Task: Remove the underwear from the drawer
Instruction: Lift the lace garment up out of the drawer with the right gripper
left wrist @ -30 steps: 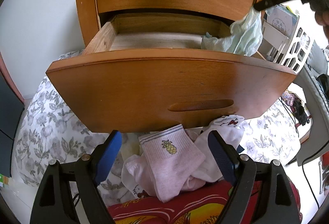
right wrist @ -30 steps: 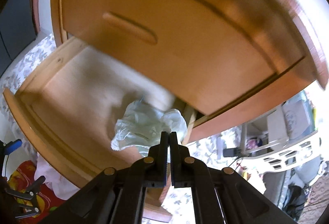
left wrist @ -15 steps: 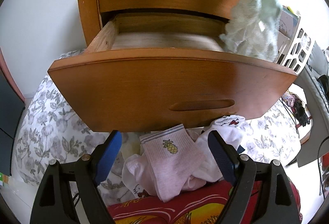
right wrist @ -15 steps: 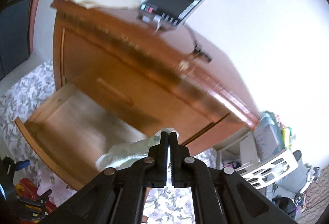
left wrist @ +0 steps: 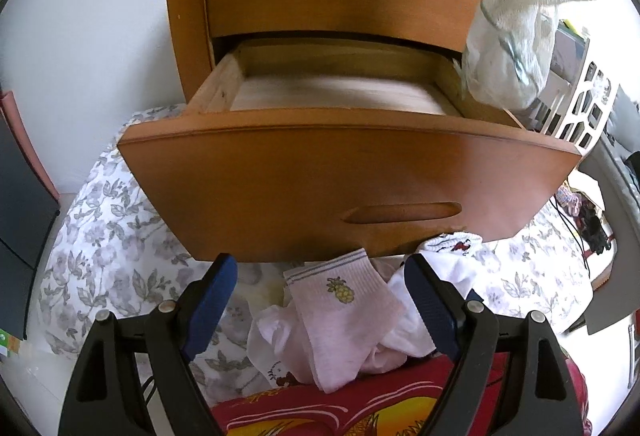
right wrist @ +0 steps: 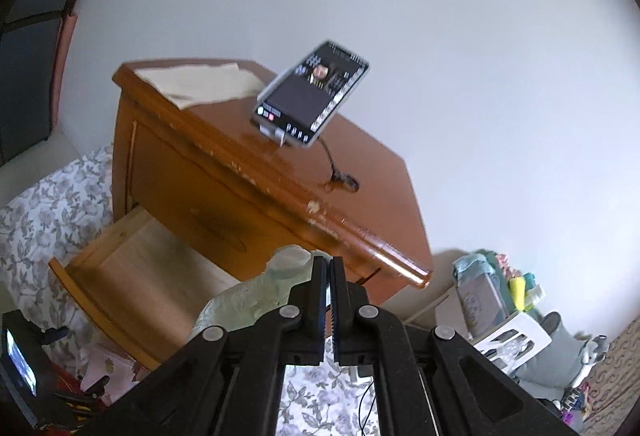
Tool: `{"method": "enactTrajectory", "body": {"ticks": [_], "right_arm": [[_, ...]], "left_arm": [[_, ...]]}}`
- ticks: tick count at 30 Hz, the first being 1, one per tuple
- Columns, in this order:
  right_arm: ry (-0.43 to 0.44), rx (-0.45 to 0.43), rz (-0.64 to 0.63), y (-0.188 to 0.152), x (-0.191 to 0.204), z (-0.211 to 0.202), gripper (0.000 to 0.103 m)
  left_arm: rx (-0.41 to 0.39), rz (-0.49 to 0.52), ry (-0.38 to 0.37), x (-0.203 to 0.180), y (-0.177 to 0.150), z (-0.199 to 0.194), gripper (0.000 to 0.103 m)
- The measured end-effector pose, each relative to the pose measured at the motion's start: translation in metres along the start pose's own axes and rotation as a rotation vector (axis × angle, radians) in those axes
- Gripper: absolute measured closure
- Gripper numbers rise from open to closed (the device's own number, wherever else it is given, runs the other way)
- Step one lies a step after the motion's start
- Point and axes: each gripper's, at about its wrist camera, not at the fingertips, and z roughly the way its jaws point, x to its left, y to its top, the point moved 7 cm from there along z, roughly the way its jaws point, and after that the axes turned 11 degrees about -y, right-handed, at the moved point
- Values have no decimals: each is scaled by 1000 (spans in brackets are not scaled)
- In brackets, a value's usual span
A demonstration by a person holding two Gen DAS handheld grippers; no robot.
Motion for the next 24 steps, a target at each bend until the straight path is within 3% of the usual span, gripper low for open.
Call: {"method": "enactTrajectory", "body": {"ticks": [12, 18, 24], "right_arm": [[0, -102, -10, 5, -15, -76, 101], [70, -74, -36, -19, 4, -90, 101], [189, 11, -113, -60, 55, -79, 101]], "left_arm": [[-64, -20, 5, 3, 0, -18, 17], [-79, -35, 2, 6, 1, -21, 17], [-77, -42, 0, 8, 1, -21, 17]]}}
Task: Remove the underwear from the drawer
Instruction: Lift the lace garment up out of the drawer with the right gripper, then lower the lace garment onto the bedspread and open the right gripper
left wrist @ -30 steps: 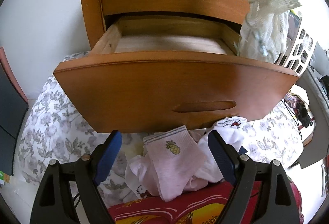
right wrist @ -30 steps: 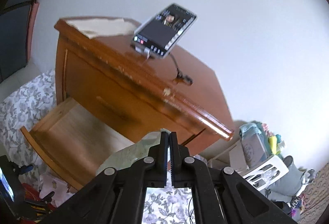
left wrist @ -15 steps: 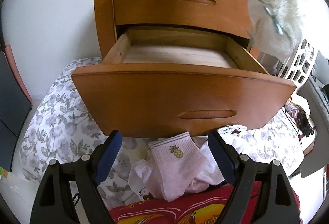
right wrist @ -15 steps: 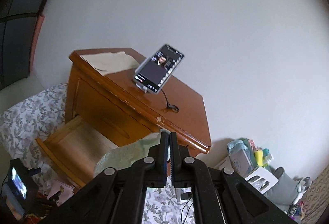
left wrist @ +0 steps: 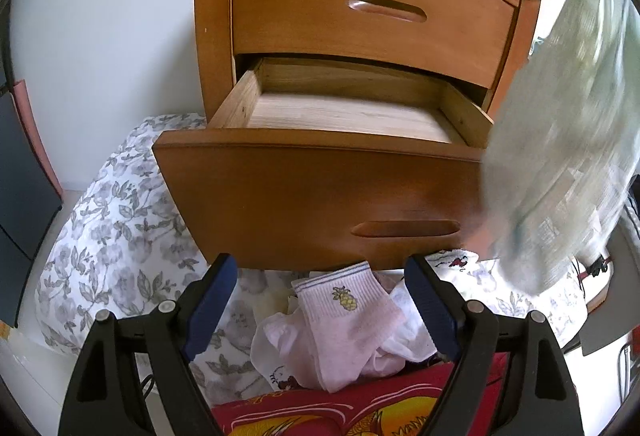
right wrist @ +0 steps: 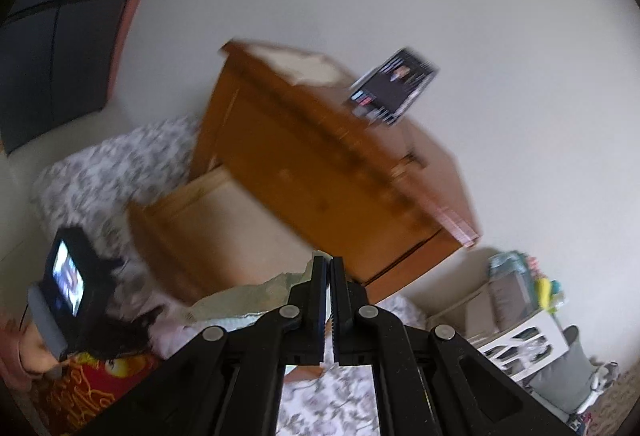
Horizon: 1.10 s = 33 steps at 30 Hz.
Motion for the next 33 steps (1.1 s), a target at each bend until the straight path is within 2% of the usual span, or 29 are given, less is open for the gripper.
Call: {"method": "enactTrajectory", "body": {"ticks": [6, 12, 18, 21, 25, 29, 31, 33], "right_arm": [[152, 141, 16, -40, 50, 47, 101], [304, 263, 85, -82, 100, 92, 101], [434, 391, 243, -128, 138, 132, 101], [461, 463, 346, -150, 148, 149, 100], [450, 534, 443, -178, 155, 162, 97], [453, 524, 482, -187, 155, 158, 97], [456, 511, 500, -189, 152, 153, 82], [455, 498, 519, -192, 148, 149, 57]], "left_arm": [[6, -13, -4, 3, -1, 2, 17], [22, -28, -8, 7, -2, 7, 17], [53, -40, -22, 8, -5, 13, 17], [67, -51, -24, 8, -7, 14, 17], [81, -55, -19, 10, -8, 17, 17], [88, -50, -5, 9, -8, 18, 17], [87, -42, -1, 8, -7, 18, 17], [87, -34, -1, 7, -7, 18, 17]]}}
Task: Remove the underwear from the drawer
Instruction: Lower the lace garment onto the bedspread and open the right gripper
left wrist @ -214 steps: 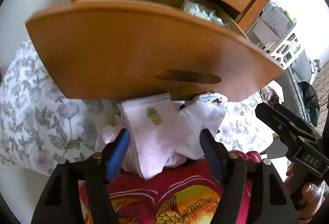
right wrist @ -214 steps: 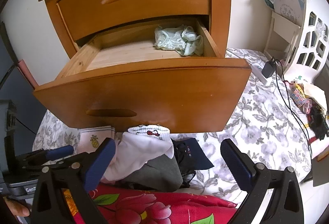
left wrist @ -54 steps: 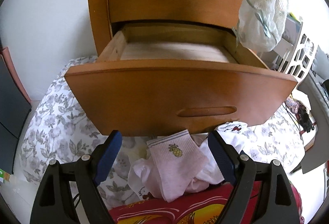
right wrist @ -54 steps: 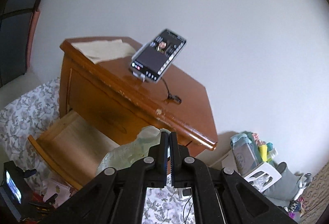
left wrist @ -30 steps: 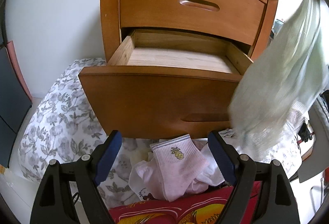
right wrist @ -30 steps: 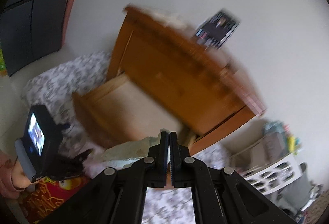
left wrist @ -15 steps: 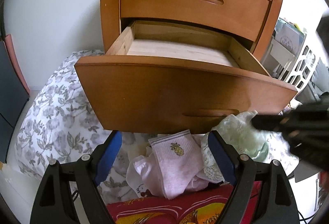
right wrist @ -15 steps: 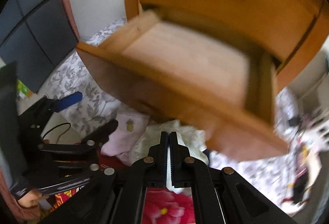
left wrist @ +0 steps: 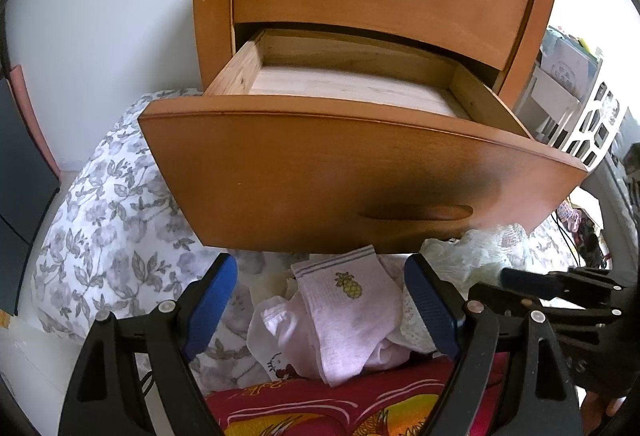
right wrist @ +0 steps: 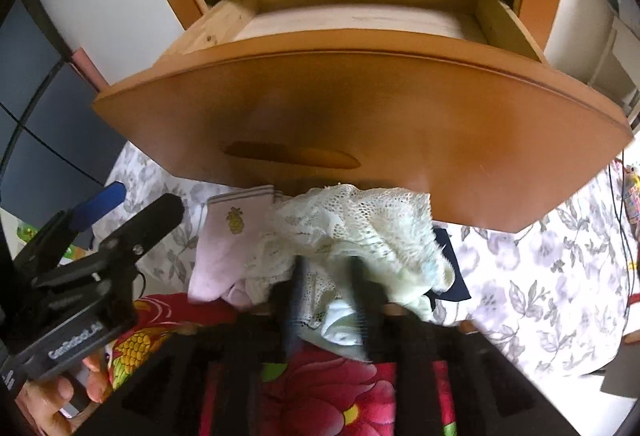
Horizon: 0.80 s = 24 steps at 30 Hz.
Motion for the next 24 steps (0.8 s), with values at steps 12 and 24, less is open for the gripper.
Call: {"method": "enactTrajectory", "body": {"ticks": [12, 24], "right_arm": [[-102, -127, 93, -12, -29, -24, 6], [-177, -247, 120, -15, -31, -42, 0]], "left_arm": [[-50, 27, 20, -5, 0, -11, 12], [-117, 44, 37, -6, 2, -25, 9]]}}
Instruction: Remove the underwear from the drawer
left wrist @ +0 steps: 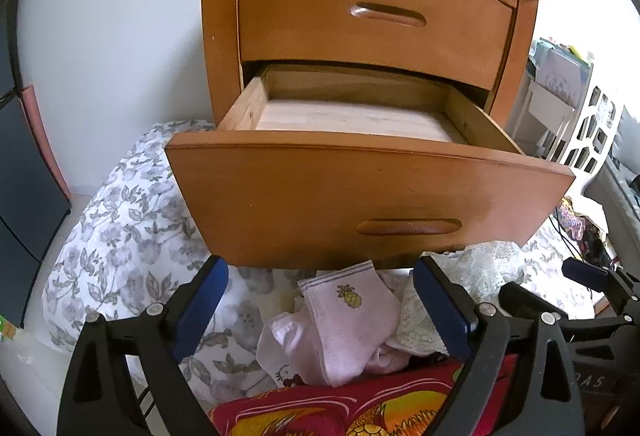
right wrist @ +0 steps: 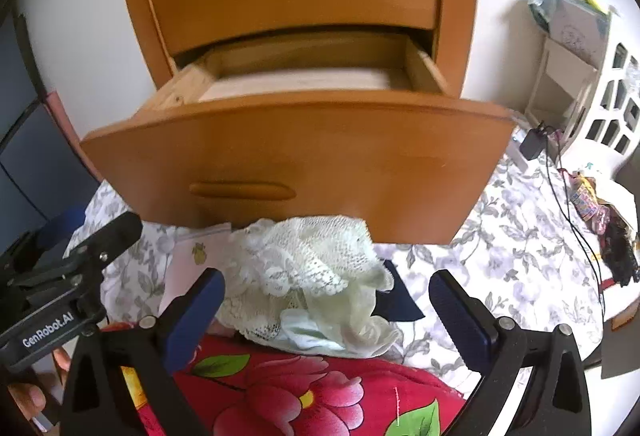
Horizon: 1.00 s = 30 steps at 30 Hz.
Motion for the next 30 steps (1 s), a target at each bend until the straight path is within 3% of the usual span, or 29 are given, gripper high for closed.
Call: {"method": "enactTrajectory", "body": {"ticks": [8, 11, 13, 30], "right_arm": [[-34, -53, 53, 2, -11, -7, 0], [-52, -89, 52, 3, -11, -15, 0], [-62, -102, 53, 3, -11, -17, 0], [-110, -191, 78, 7, -16, -34, 0]], "left_arm": [[1, 15, 41, -1, -2, -2, 9], [39, 13, 154, 5, -5, 1, 9], [75, 18, 191, 7, -9, 6, 9], [-77, 68, 189, -8, -1, -22, 9]]}}
